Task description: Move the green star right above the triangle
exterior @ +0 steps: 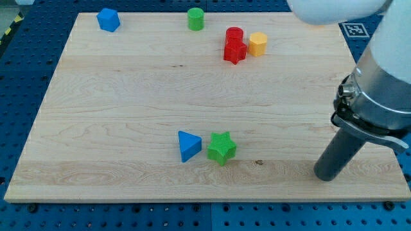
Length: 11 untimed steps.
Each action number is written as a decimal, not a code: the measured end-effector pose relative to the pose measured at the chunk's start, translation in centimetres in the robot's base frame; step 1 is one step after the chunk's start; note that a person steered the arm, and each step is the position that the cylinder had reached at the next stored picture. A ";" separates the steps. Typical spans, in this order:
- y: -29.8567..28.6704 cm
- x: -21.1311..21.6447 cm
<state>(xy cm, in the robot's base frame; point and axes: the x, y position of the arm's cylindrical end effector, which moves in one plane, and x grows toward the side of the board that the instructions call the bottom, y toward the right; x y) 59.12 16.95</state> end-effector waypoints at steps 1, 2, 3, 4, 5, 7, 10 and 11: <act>-2.0 0.3; -5.2 0.3; -7.7 0.3; -7.7 0.3; -8.3 0.3; -11.9 -0.1; -13.8 -3.8; -13.8 -4.0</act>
<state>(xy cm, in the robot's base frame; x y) 55.11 3.13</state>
